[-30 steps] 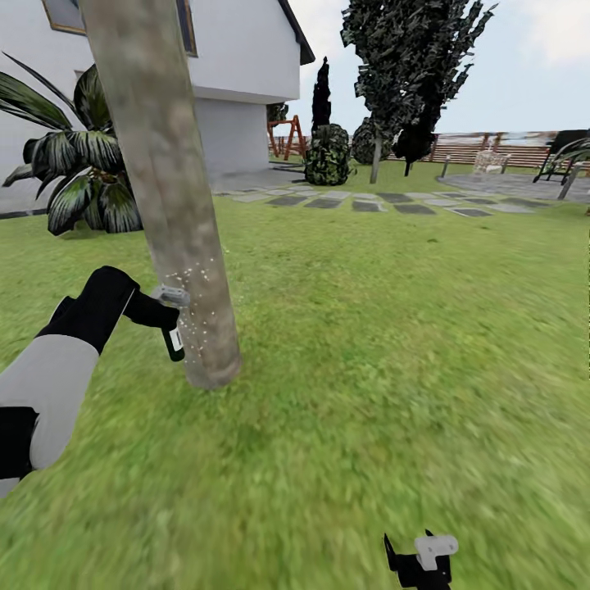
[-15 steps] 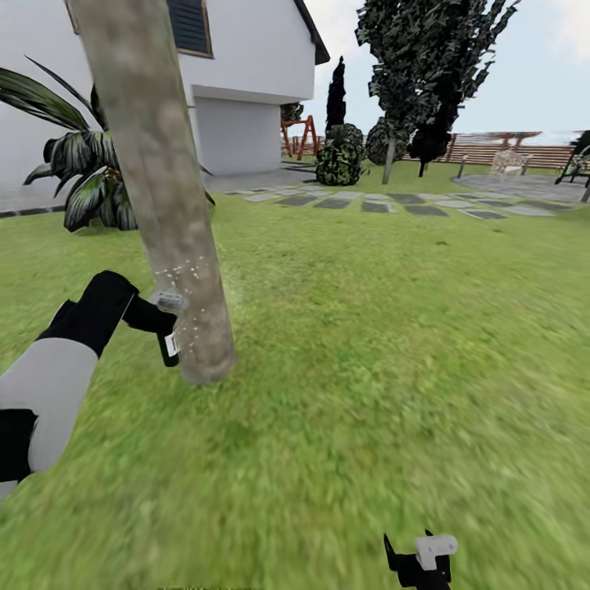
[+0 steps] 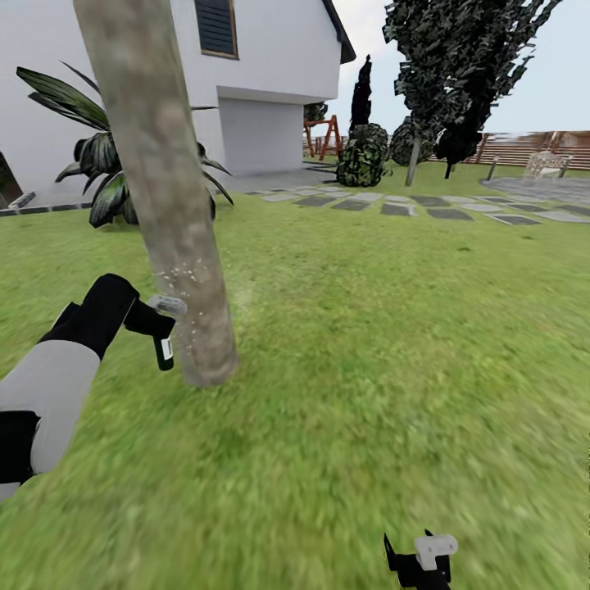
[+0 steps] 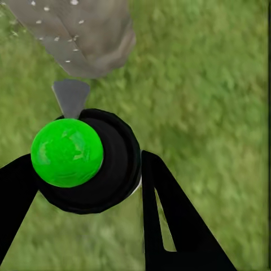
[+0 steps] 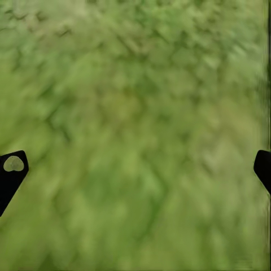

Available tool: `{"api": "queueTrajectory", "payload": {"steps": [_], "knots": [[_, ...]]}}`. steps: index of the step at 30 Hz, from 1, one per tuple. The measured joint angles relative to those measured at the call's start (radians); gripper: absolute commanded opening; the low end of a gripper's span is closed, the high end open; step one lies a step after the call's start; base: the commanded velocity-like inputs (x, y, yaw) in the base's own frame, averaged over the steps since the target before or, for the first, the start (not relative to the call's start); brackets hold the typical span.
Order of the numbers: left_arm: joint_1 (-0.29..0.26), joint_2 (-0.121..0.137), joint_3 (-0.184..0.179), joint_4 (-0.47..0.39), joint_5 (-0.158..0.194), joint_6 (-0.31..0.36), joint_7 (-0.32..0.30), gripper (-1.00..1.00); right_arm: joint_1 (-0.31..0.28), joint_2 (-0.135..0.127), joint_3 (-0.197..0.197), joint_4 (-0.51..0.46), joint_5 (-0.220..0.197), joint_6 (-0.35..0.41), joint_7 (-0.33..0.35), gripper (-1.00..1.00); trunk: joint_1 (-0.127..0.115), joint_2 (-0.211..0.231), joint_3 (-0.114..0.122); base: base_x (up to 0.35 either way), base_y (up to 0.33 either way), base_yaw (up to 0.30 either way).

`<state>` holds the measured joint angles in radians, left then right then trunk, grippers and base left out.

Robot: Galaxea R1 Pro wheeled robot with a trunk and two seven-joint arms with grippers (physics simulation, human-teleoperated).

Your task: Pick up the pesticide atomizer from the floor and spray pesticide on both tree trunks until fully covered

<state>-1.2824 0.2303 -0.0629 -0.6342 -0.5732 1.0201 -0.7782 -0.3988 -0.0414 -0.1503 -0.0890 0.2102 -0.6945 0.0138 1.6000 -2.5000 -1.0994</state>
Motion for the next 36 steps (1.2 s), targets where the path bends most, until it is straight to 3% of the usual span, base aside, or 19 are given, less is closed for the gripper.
{"api": "queueTrajectory", "payload": {"steps": [19, 31, 36], "knots": [[0.000, -0.003, 0.000, 0.001, 0.001, -0.001, -0.001, -1.00, 0.000, 0.000, 0.000, 0.000, 0.000, 0.000, 0.000, 1.00, 0.000, 0.000, 0.000, 0.072, -0.274, 0.234], [0.000, -0.002, 0.002, 0.000, 0.001, -0.001, -0.001, -1.00, 0.000, 0.000, 0.000, 0.000, 0.000, 0.001, 0.000, 1.00, 0.000, 0.000, 0.000, 0.029, -0.273, 0.023], [0.003, 0.000, 0.002, 0.004, 0.001, -0.002, -0.001, -1.00, 0.000, 0.000, 0.000, 0.000, 0.000, 0.000, 0.000, 1.00, 0.000, 0.000, 0.000, 0.003, -0.274, 0.223]]}}
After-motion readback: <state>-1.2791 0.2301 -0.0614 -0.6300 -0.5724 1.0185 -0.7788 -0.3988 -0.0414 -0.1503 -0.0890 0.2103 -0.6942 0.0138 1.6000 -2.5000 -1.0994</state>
